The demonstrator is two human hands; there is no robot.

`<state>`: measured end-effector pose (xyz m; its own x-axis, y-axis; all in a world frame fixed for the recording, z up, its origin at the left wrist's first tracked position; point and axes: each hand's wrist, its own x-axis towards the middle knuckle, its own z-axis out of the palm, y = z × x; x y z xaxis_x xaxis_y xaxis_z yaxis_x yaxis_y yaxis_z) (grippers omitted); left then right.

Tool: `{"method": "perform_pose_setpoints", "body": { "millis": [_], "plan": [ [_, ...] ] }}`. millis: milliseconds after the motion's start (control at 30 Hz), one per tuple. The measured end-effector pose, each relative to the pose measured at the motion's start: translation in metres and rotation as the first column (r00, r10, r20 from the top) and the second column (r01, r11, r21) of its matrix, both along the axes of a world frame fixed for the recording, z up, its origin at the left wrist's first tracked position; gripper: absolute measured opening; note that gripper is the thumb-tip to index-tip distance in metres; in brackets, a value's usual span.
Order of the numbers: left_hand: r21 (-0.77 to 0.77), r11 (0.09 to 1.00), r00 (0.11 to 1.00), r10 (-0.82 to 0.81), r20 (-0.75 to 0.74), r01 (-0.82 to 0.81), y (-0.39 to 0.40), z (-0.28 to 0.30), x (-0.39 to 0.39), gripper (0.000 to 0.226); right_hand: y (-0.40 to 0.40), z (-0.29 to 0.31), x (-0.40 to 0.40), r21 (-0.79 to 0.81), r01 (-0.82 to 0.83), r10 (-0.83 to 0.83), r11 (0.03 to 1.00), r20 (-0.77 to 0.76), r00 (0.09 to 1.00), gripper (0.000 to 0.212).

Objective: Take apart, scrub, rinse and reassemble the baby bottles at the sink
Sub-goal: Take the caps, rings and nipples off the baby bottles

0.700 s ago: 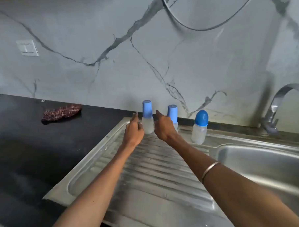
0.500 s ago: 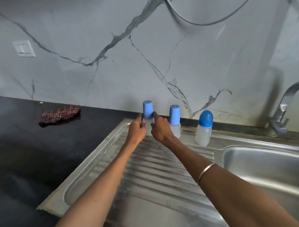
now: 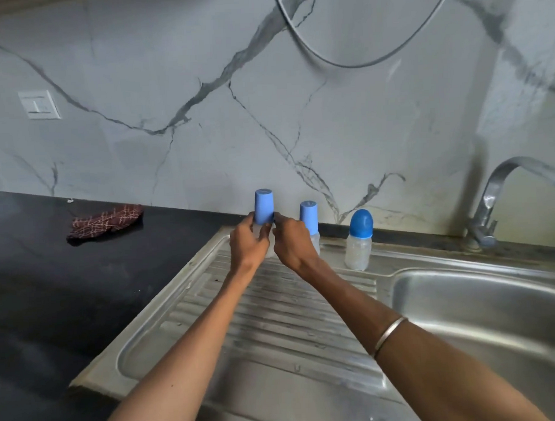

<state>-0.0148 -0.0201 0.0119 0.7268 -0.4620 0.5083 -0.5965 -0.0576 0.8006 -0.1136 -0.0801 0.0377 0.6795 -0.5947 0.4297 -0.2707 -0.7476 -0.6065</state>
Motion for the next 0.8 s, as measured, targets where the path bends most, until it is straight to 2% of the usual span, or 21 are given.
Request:
{"method": "perform_pose_setpoints", "body": {
  "millis": [200,267,500,600,700,800],
  "plan": [
    [0.011,1.0,0.999,-0.012,0.038,0.011,0.02,0.012,-0.048,0.036,0.023,0.012,-0.059,0.059,-0.003,-0.004,0.998,0.103,0.995,0.028],
    [-0.006,1.0,0.999,-0.008,0.041,0.008,0.024,0.017,-0.072,0.037,0.026,0.015,-0.083,0.024,0.025,-0.028,0.999,0.118,0.993,0.03],
    [-0.055,0.997,0.998,-0.058,0.009,0.058,0.018,0.026,-0.161,0.037,0.023,0.021,-0.171,0.07,0.125,-0.136,0.99,0.171,0.976,0.032],
    [-0.071,0.991,0.994,-0.112,0.008,0.113,0.007,0.025,-0.198,0.034,0.015,0.022,-0.211,0.059,0.184,-0.192,0.981,0.181,0.965,0.037],
    [-0.085,0.981,0.984,-0.178,-0.007,0.177,-0.006,0.021,-0.23,0.034,0.003,0.021,-0.25,0.025,0.238,-0.238,0.971,0.182,0.954,0.034],
    [-0.091,0.968,0.97,-0.237,-0.043,0.233,-0.022,0.011,-0.261,0.035,-0.011,0.015,-0.287,0.07,0.241,-0.251,0.968,0.231,0.94,0.038]
  ]
}}
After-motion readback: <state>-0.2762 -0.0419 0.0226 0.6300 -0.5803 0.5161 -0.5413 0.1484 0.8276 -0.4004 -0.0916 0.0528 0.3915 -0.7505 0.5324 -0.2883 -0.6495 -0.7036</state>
